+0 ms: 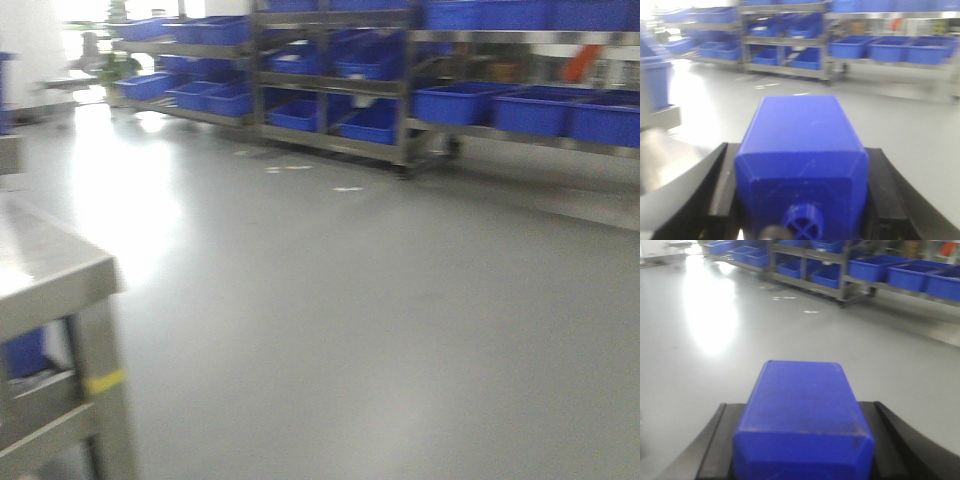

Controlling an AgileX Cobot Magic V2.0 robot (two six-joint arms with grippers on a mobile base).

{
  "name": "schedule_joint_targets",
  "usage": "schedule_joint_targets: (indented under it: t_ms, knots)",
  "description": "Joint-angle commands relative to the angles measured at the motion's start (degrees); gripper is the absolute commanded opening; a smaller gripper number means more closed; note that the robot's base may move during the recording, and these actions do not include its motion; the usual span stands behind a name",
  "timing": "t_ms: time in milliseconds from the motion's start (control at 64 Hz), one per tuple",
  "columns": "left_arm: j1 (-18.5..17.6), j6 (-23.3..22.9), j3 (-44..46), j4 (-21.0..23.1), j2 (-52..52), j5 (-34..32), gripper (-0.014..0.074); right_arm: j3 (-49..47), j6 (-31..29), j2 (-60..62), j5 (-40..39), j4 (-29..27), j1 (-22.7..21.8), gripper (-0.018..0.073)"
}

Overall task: Pick and sort blue part to right shelf
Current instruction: 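Drive the base away from the table down the aisle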

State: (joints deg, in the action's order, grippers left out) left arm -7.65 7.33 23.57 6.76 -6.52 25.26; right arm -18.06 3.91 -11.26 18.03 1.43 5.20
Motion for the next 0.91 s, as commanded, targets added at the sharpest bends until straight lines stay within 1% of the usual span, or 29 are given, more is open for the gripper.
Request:
schedule_joint_targets:
  t_ms: [0, 359, 531, 890]
  knots:
    - [0.10, 0.18, 1.56, 0.67, -0.65, -5.09, 0.0333, -1.70, -0.29, -0.40, -5.04, 0.48, -0.43, 0.0414]
    - [0.10, 0.18, 1.56, 0.67, -0.65, -5.09, 0.0333, -1.70, -0.29, -0.40, -4.98, 0.48, -0.43, 0.0414]
    - [-0.81, 0.18, 1.56, 0.51, -0.65, -4.95, 0.0333, -1.70, -0.29, -0.40, -4.93, 0.48, -0.43, 0.0414]
    - [-0.81, 0.18, 1.56, 0.51, -0.65, -4.95, 0.0333, -1.70, -0.29, -0.40, -4.93, 0.48, -0.43, 0.0414]
